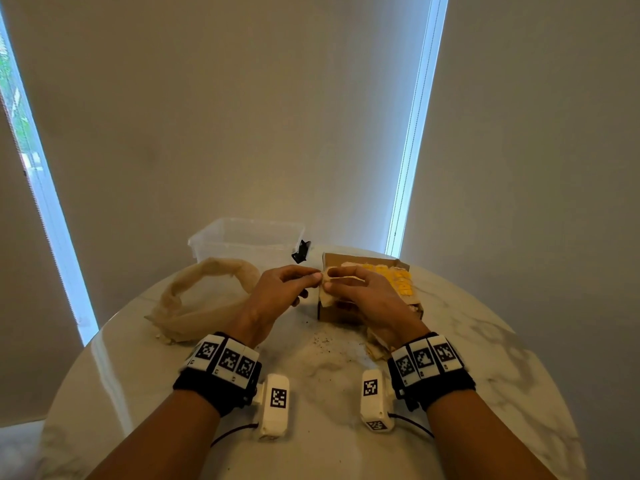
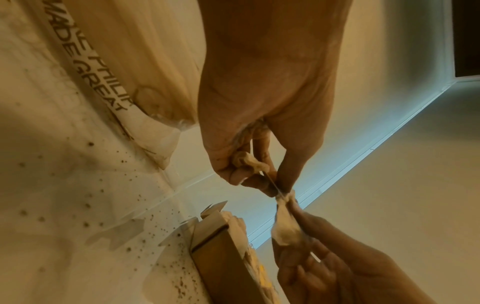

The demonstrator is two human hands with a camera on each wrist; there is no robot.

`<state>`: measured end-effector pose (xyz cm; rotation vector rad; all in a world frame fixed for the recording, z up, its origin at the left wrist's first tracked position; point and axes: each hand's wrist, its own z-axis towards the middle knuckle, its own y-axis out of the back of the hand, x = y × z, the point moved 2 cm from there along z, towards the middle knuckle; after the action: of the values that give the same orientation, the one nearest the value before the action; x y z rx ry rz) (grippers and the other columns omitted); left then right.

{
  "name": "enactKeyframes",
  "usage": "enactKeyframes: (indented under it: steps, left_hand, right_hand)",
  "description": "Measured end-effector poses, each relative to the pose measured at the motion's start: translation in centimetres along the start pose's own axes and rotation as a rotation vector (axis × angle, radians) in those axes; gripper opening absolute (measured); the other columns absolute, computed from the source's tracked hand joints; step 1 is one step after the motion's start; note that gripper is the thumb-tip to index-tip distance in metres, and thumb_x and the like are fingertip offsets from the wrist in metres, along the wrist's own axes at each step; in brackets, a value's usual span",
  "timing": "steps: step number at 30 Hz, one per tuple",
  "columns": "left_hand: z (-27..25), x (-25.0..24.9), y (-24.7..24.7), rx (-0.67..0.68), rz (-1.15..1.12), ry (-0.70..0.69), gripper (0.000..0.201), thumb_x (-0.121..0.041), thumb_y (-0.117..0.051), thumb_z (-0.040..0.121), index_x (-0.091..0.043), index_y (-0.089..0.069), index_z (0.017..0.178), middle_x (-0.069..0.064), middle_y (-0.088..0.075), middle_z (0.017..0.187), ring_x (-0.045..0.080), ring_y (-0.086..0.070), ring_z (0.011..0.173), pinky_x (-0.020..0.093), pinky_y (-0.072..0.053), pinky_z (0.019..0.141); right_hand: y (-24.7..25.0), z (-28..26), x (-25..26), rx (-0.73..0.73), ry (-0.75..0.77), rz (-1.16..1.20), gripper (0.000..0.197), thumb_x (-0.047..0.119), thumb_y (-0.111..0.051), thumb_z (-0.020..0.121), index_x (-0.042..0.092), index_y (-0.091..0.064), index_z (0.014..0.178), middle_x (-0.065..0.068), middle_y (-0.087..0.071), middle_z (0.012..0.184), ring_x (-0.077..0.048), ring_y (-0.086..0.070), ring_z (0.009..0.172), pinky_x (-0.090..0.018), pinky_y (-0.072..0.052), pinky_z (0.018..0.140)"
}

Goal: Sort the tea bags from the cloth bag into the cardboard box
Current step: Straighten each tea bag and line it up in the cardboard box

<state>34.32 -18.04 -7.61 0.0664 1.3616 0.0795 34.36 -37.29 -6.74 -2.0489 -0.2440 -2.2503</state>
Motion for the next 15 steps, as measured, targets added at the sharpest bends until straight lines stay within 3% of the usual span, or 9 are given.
enactKeyframes:
  steps: [3, 7, 11, 15]
  left_hand:
    - [0.1, 0.0, 0.3, -0.051, -0.035, 0.019, 0.021, -0.037, -0.072, 0.099, -0.023, -0.077, 0.114, -0.007, -0.081, 0.097, 0.012, -0.070, 0.088, 0.027, -0.057, 0.078]
    - [0.3, 0.1, 0.6, -0.074, -0.058, 0.040, 0.026, -0.040, -0.072, 0.099, -0.021, -0.076, 0.116, -0.006, -0.080, 0.101, 0.015, -0.071, 0.092, 0.027, -0.057, 0.077]
    - [0.3, 0.2, 0.7, -0.070, -0.072, 0.051, 0.025, -0.040, -0.072, 0.099, -0.021, -0.076, 0.115, -0.003, -0.079, 0.104, 0.016, -0.069, 0.089, 0.028, -0.057, 0.076]
    - [0.0, -0.1, 0.8, -0.078, -0.062, 0.026, 0.026, -0.043, -0.072, 0.097, -0.025, -0.076, 0.115, -0.002, -0.078, 0.103, 0.016, -0.065, 0.085, 0.027, -0.053, 0.070]
  right_hand:
    - [0.9, 0.2, 0.1, -0.080, 0.029, 0.018, 0.030, 0.019, -0.086, 0.088, 0.024, -0.077, 0.117, 0.001, -0.082, 0.107, -0.022, -0.077, 0.105, -0.039, -0.062, 0.092]
    - [1.9, 0.0, 0.4, -0.129, 0.062, 0.100, 0.029, 0.017, -0.082, 0.092, 0.020, -0.077, 0.120, -0.001, -0.082, 0.107, -0.022, -0.077, 0.104, -0.031, -0.060, 0.077]
    - [2.4, -0.1, 0.8, -0.179, 0.105, 0.157, 0.026, 0.022, -0.079, 0.095, 0.024, -0.075, 0.121, -0.001, -0.082, 0.107, -0.021, -0.078, 0.103, -0.039, -0.063, 0.089]
    - [3.7, -0.2, 1.4, -0.309, 0.175, 0.248, 0.024, 0.023, -0.076, 0.098, 0.025, -0.073, 0.121, -0.002, -0.078, 0.091, -0.010, -0.074, 0.074, -0.026, -0.060, 0.067]
